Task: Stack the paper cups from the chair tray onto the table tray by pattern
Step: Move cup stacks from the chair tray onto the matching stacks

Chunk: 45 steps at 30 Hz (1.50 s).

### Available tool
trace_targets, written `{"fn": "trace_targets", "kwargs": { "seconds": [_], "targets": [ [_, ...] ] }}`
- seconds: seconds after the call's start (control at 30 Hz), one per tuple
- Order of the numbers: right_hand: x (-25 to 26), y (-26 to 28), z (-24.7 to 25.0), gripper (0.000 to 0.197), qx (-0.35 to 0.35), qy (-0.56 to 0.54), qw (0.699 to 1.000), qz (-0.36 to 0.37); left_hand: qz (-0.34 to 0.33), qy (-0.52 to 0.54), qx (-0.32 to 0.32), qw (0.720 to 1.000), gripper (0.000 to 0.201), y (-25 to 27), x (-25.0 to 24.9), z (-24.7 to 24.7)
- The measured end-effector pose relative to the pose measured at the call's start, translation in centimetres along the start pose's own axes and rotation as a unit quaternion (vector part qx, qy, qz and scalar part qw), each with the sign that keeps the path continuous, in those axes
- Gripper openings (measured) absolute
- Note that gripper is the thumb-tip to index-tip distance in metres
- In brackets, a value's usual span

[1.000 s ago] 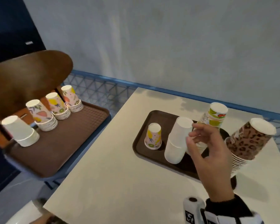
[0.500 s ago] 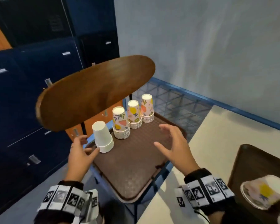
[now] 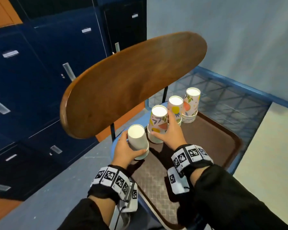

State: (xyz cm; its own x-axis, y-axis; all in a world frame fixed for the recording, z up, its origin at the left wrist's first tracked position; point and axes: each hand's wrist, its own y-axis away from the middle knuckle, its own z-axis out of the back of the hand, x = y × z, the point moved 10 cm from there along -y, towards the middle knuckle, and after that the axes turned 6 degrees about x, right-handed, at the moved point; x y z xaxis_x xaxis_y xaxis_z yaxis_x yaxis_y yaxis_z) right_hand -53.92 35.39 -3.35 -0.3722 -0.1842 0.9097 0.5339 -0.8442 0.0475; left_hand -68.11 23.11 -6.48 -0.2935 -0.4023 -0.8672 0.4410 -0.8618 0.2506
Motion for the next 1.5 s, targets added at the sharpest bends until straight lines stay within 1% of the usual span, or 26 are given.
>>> {"fn": "trace_targets", "kwargs": {
  "seconds": [0.1, 0.2, 0.27, 0.33, 0.43, 0.57, 0.67, 0.8, 0.9, 1.03, 1.13, 1.2, 1.3, 1.43, 1.5],
  "targets": [
    [-0.9, -0.8, -0.6, 0.089, -0.014, -0.007, 1.0, -0.024, 0.014, -0.003, 0.015, 1.0, 0.082, -0.4, 1.1, -0.5],
    [-1.3, -0.7, -1.0, 0.076, -0.018, 0.043, 0.998, -0.036, 0.019, -0.013, 0.02, 1.0, 0.083, -0.5, 1.6, -0.9],
    [-2.3, -0.2, -1.5, 0.078, -0.003, 0.041, 0.998, -0.056, 0.027, -0.019, 0.02, 0.999, 0.088, -0.5, 2.1, -1.0],
    [-3.6, 0.7, -1.9, 0.085, 0.009, 0.004, 0.997, -0.076, 0.032, -0.031, 0.022, 0.999, 0.095, -0.5, 2.3, -1.1],
    [-5.3, 2.4, -2.3, 0.086, 0.017, -0.016, 0.994, -0.107, 0.037, -0.044, 0.028, 0.998, 0.095, -0.5, 2.4, -1.3],
    [-5.3, 3.8, -1.3, 0.077, -0.003, -0.022, 0.994, -0.111, 0.019, -0.043, 0.047, 0.998, 0.087, -0.3, 1.7, -1.9],
    [-5.2, 5.2, -0.1, 0.066, -0.008, -0.052, 0.992, -0.112, 0.0, -0.025, 0.07, 0.997, 0.077, 0.5, 0.3, -2.6],
    [-4.4, 8.1, 2.8, 0.058, -0.035, -0.077, 0.991, -0.1, -0.026, 0.025, 0.101, 0.994, 0.082, 1.9, -1.4, -4.1],
    [-3.6, 11.1, 5.8, 0.055, -0.058, -0.086, 0.991, -0.086, -0.045, 0.028, 0.124, 0.991, 0.089, 3.1, -3.3, -5.7],
    [-3.1, 16.1, 10.4, 0.053, -0.105, -0.079, 0.988, -0.077, -0.085, 0.022, 0.153, 0.984, 0.087, 5.4, -6.6, -8.5],
    [-3.0, 20.6, 13.9, 0.052, -0.151, -0.102, 0.98, -0.074, -0.128, 0.016, 0.188, 0.974, 0.088, 7.8, -9.8, -11.5],
    [-3.0, 23.9, 16.2, 0.052, -0.174, -0.121, 0.975, -0.07, -0.15, 0.018, 0.213, 0.965, 0.085, 9.9, -11.9, -13.6],
    [-3.1, 29.3, 19.1, 0.049, -0.199, -0.144, 0.967, -0.068, -0.175, 0.013, 0.255, 0.951, 0.076, 13.3, -14.6, -17.4],
    [-3.7, 36.6, 23.5, 0.049, -0.251, -0.154, 0.953, -0.066, -0.2, 0.016, 0.304, 0.931, 0.087, 18.1, -17.6, -23.2],
    [-4.0, 39.9, 25.4, 0.051, -0.267, -0.149, 0.95, -0.069, -0.215, 0.02, 0.322, 0.922, 0.084, 20.7, -19.3, -25.8]
  ]
}}
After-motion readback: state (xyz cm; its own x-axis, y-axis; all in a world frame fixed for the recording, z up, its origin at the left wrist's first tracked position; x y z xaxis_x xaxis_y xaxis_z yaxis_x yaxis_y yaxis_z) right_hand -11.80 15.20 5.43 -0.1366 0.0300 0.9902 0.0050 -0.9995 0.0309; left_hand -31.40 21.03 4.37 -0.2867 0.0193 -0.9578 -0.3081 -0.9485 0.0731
